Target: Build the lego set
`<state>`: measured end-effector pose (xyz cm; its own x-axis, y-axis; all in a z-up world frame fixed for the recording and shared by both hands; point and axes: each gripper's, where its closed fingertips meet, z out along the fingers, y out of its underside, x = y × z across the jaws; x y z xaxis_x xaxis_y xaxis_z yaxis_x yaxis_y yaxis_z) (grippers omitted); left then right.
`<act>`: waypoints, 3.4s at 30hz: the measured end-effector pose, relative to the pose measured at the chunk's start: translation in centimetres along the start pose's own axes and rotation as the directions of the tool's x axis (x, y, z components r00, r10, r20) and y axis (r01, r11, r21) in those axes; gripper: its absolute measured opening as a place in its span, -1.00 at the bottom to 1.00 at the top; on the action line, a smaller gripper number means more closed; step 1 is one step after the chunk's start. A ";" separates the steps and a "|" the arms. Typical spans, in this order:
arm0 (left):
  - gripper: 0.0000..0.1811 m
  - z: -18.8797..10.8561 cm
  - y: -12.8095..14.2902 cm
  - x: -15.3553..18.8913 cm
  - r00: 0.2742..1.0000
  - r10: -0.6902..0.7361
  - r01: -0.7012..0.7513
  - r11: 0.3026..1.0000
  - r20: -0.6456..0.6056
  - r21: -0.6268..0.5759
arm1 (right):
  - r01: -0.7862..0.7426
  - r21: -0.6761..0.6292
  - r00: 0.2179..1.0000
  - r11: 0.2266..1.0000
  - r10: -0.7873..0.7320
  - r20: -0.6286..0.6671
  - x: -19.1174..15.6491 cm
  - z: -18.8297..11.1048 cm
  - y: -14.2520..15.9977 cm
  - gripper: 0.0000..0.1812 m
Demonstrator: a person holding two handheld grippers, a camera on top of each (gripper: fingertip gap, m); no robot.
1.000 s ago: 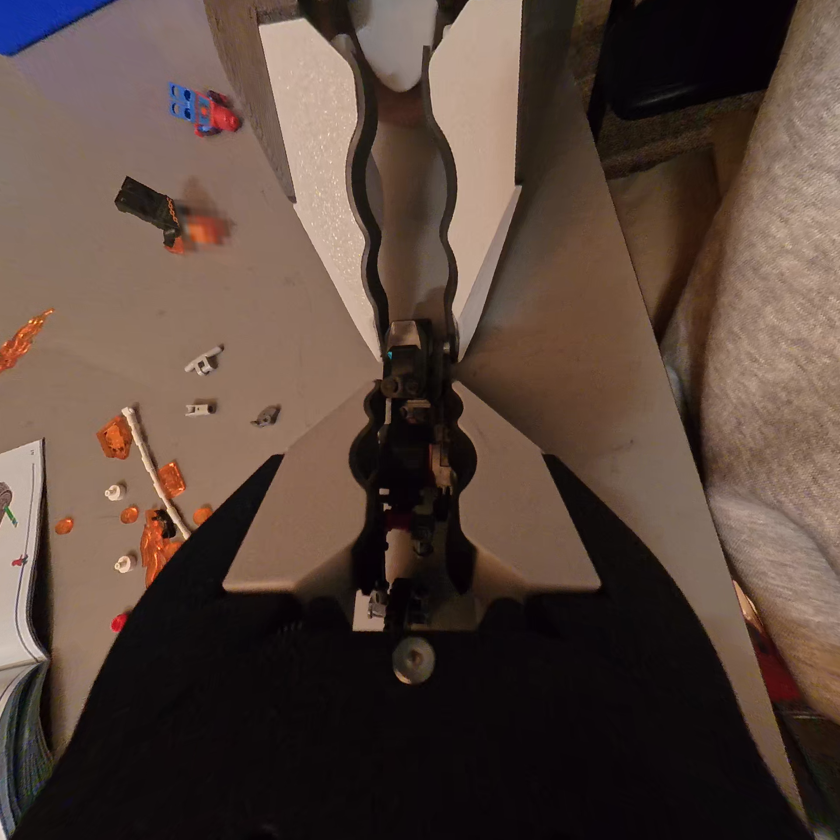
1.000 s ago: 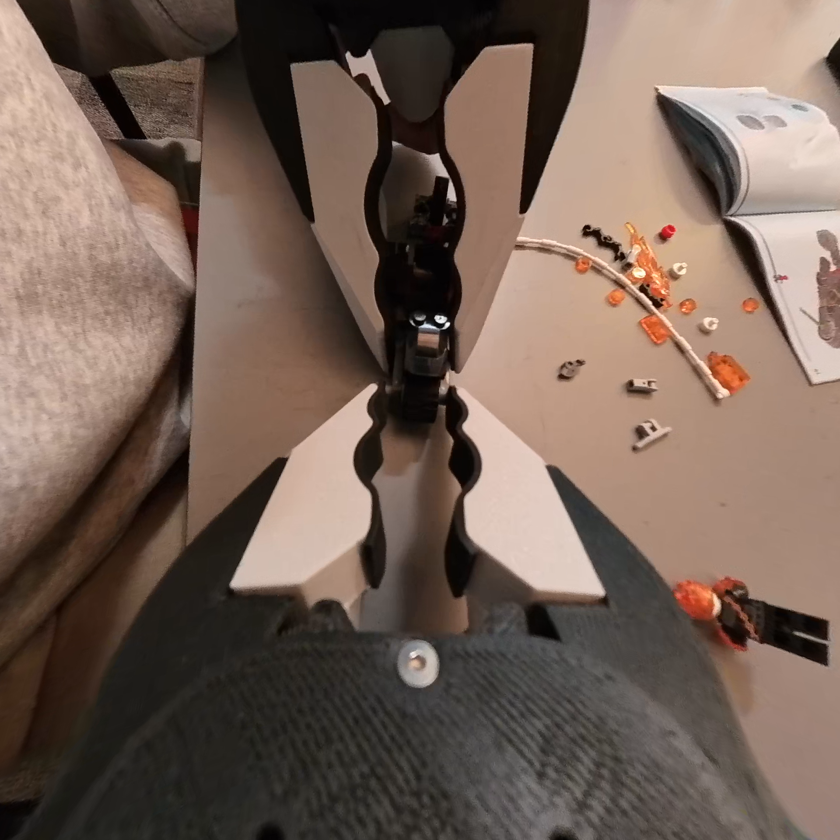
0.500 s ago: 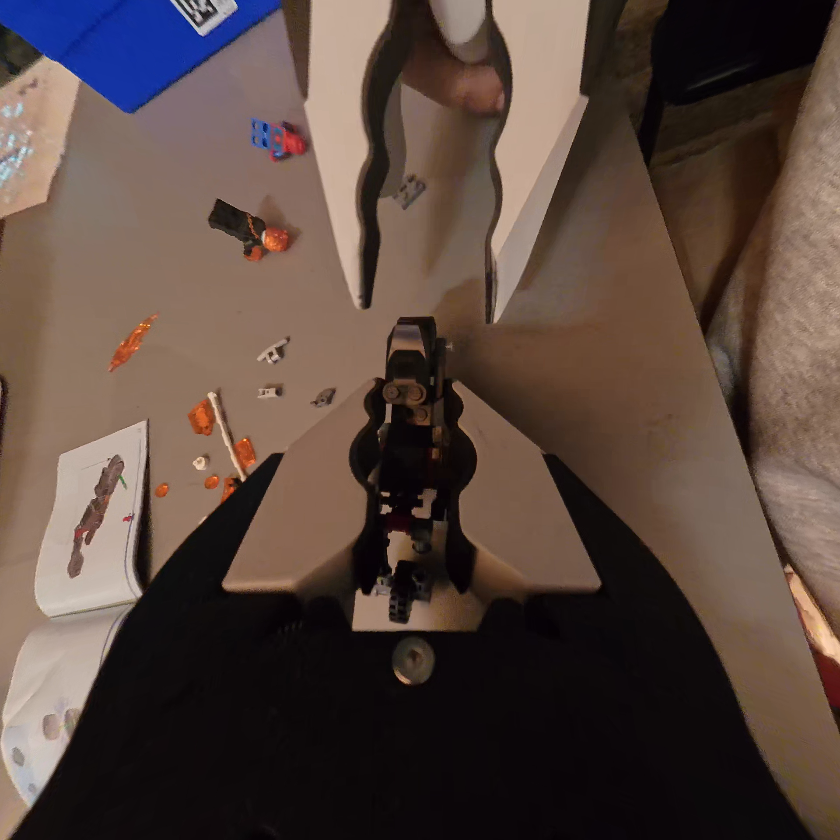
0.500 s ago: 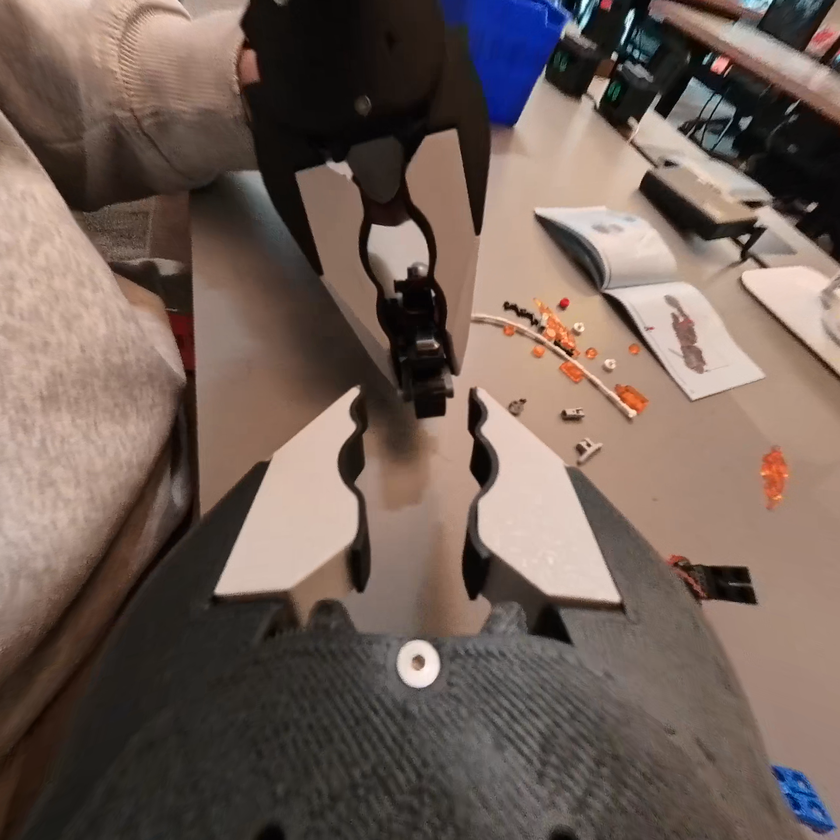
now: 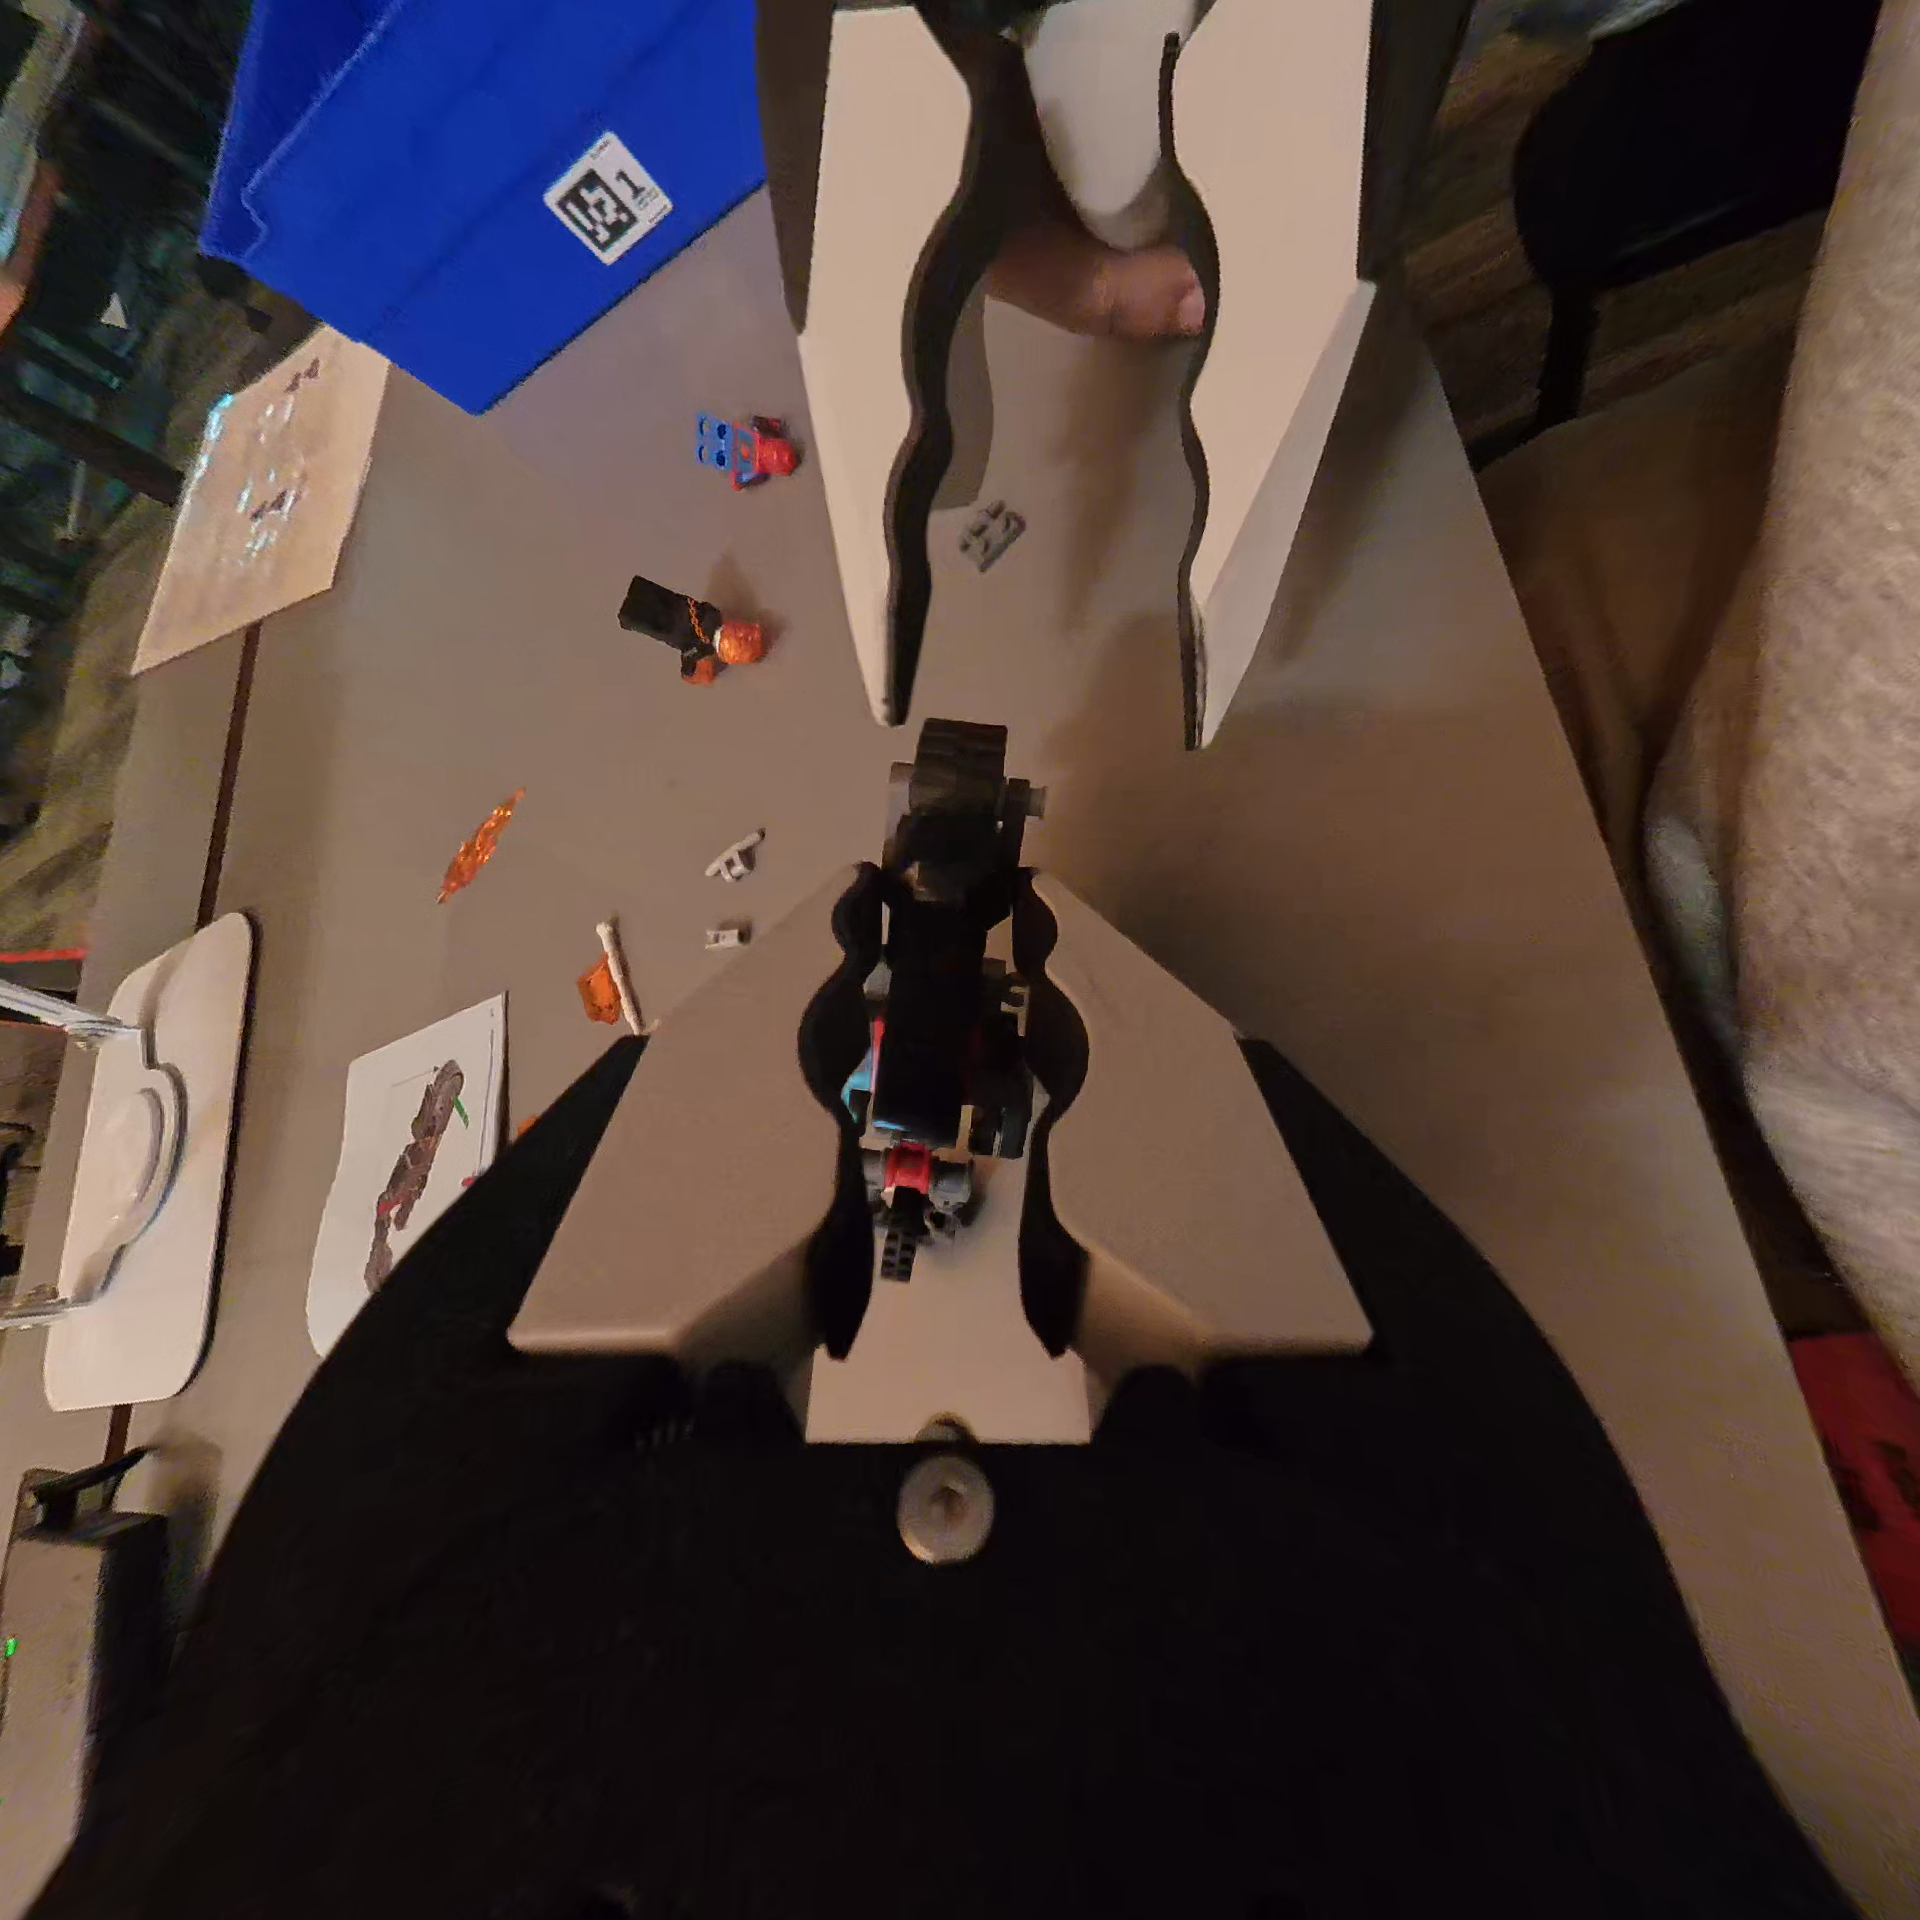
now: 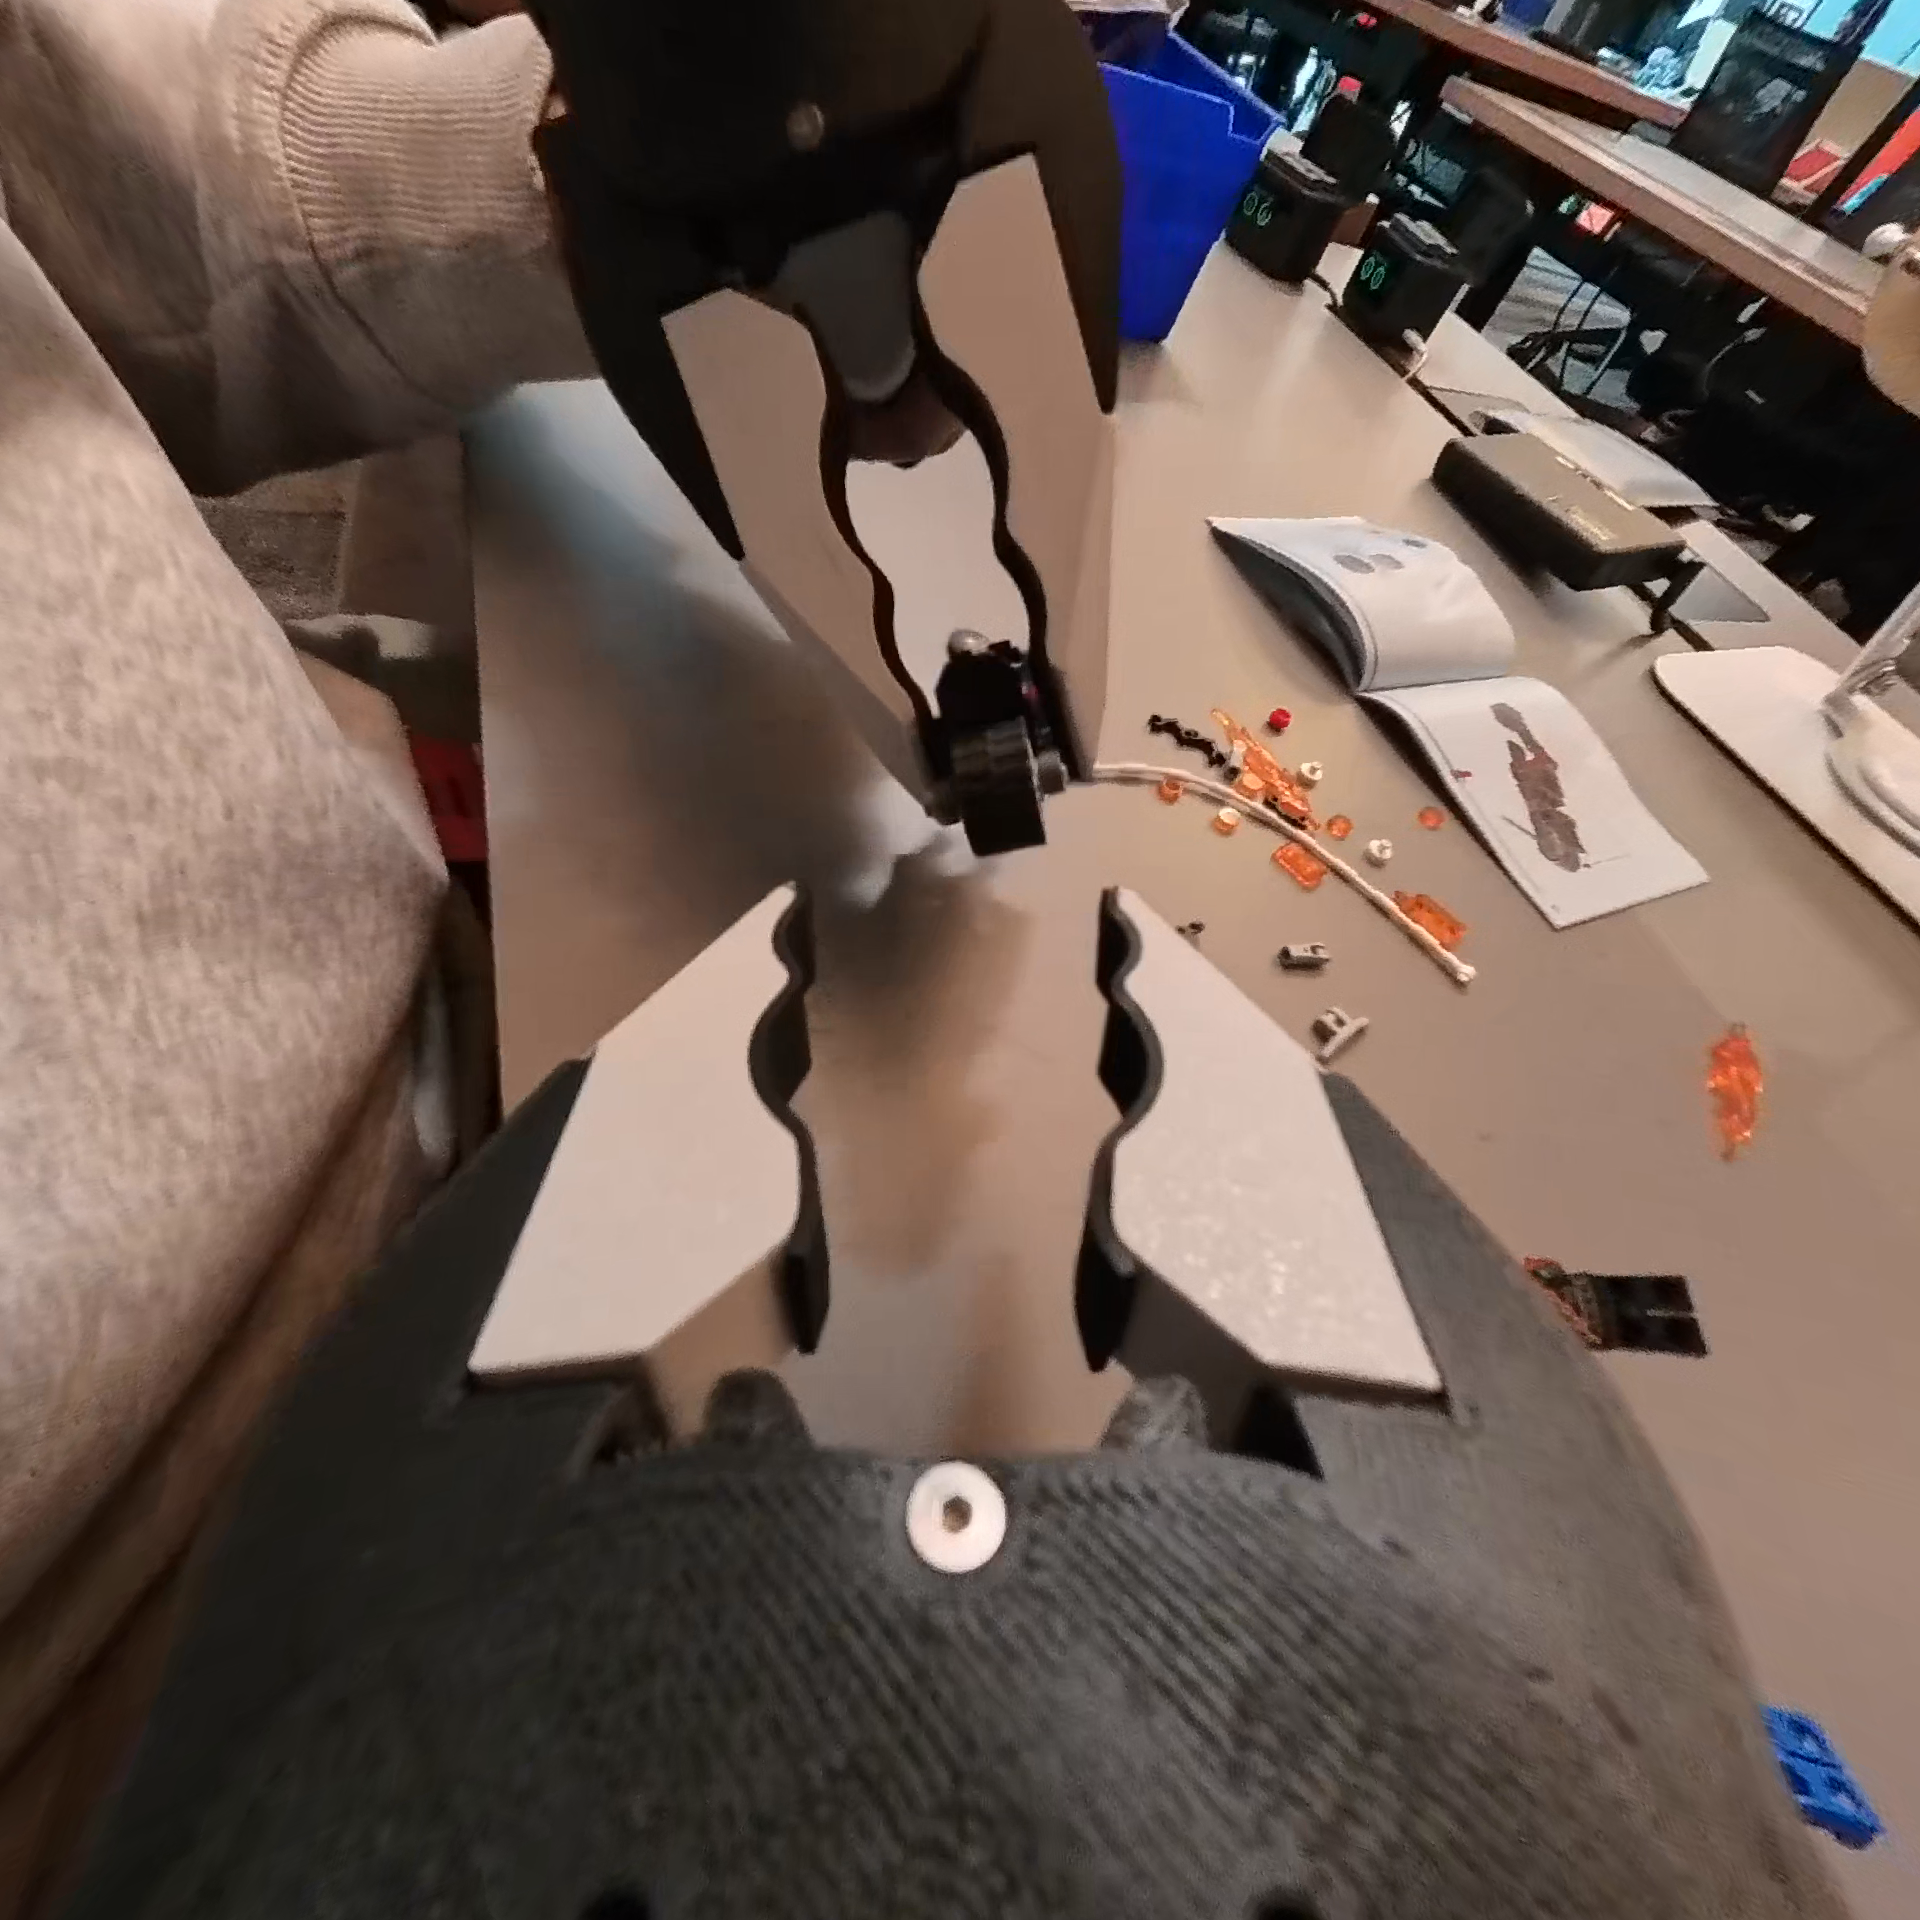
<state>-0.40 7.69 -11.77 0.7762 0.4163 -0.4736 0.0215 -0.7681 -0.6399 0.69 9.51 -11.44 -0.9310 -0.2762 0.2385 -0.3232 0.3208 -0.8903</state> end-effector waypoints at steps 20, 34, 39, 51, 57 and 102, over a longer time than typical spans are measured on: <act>-0.75 -1.4 -1.1 2.6 0.945 0.264 -0.250 0.964 0.195 -0.096 | 0.073 0.040 0.997 0.997 -0.075 0.036 -2.5 0.3 -0.9 -0.40; -0.74 -1.1 -1.0 3.1 0.946 0.264 -0.249 0.963 0.190 -0.100 | 0.068 0.044 0.996 0.997 -0.071 0.054 -2.7 0.4 -0.9 -0.39; -0.74 -1.0 -0.9 2.7 0.947 0.259 -0.241 0.964 0.191 -0.111 | 0.079 0.063 0.996 0.995 -0.082 0.045 -2.7 0.2 -1.2 -0.41; -0.74 -0.3 -0.7 2.8 0.952 0.263 -0.239 0.958 0.156 -0.157 | 0.124 0.148 0.992 0.981 -0.127 0.010 -3.3 -0.8 -2.4 -0.67; -0.74 0.9 -0.4 2.9 0.955 0.280 -0.257 0.946 0.099 -0.199 | 0.149 0.070 0.989 0.986 -0.150 0.005 -3.4 -0.9 -0.8 -0.65; -0.72 5.6 0.1 2.8 0.837 -0.274 0.109 0.932 -0.474 -0.347 | -0.352 -0.304 0.936 0.886 0.332 -0.116 0.1 -1.7 6.6 -0.58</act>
<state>-1.79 11.47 -16.55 0.9423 0.3282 0.0657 0.3228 -0.8391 -0.4378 -1.84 13.12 -16.69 -0.9985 -0.0471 -0.0275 -0.0102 0.6563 -0.7545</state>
